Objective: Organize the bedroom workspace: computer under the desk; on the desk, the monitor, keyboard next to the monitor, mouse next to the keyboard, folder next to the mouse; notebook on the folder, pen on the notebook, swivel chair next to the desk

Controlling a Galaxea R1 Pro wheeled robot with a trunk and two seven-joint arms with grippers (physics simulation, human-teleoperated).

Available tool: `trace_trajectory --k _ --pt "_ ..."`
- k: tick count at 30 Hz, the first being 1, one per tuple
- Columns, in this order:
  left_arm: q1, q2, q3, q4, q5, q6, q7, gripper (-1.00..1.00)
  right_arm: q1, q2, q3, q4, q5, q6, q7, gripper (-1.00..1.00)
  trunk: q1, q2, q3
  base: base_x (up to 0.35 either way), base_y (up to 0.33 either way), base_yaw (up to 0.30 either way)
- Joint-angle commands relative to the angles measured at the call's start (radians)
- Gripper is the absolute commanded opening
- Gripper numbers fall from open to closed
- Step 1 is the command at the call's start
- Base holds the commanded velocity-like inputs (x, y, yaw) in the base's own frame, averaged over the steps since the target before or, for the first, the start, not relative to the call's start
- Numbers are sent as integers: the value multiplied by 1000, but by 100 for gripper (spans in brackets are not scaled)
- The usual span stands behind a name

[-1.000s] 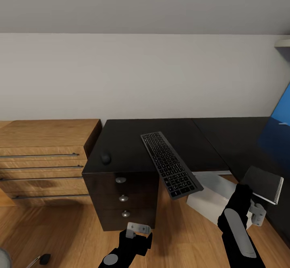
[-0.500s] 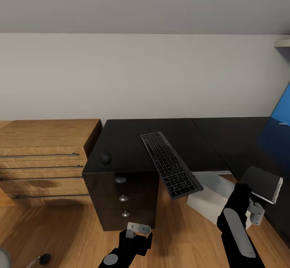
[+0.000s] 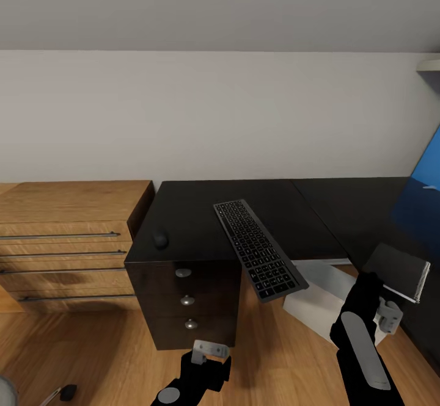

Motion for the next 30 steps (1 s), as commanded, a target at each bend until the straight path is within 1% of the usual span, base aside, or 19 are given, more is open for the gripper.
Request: trace_trajectory --k 1,7,13,14,17,18,22,23,27,30 --pt "-1 0 -2 1 11 3 9 100 -1 1 -1 -2 0 4 -2 -100 0 0 -1 0 0 0" --pt "-1 1 -2 7 11 3 9 100 -1 1 0 -3 0 66 -3 -100 0 0 -1 0 0 0" --pt "-1 1 -2 8 11 3 9 100 -1 0 0 -3 0 194 -7 -100 0 0 -1 0 0 0" --pt "-1 1 -2 8 11 3 9 100 -1 -1 0 -3 0 238 -8 -100 0 0 -1 0 0 0" --pt "-1 1 -2 8 11 4 9 100 -1 -3 0 -3 0 314 -9 -100 0 0 -1 0 0 0" --pt "-1 1 -2 8 11 4 9 100 -1 -4 0 -3 0 368 -9 -100 0 0 -1 0 0 0" --pt "-1 1 -2 8 11 3 9 100 -1 -5 -2 -3 0 470 -8 -100 0 0 -1 0 0 0" --pt "-1 1 -2 8 11 3 9 100 -1 -7 -3 -3 1 552 -7 -100 0 0 -1 0 0 0" --pt "-1 1 -2 8 11 3 10 100 0 -11 -5 -3 1 648 -1 -100 0 0 -1 0 0 0" --pt "-1 1 -2 8 11 3 9 100 0 -12 -6 -3 -4 684 2 -100 0 0 -1 0 0 0"
